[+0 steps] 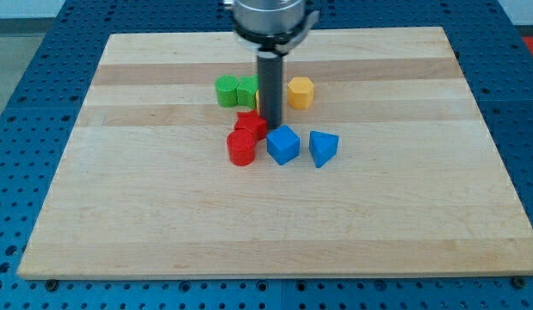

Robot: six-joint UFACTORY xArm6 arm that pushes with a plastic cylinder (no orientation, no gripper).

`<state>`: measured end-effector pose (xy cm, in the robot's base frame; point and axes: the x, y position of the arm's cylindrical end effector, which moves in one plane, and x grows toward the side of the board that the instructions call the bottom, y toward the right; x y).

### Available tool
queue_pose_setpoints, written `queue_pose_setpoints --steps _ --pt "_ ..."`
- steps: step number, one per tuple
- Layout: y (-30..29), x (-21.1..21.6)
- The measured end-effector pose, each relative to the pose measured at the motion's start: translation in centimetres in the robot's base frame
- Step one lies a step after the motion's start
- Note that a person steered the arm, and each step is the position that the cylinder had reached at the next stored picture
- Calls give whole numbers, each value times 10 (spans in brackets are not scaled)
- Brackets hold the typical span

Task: Separate the green blocks

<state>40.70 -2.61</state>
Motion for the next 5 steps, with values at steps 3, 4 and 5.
queue_pose_setpoints --steps 3,4,5 --pt "-76 -33" --pt "-9 -49" --pt "54 -51"
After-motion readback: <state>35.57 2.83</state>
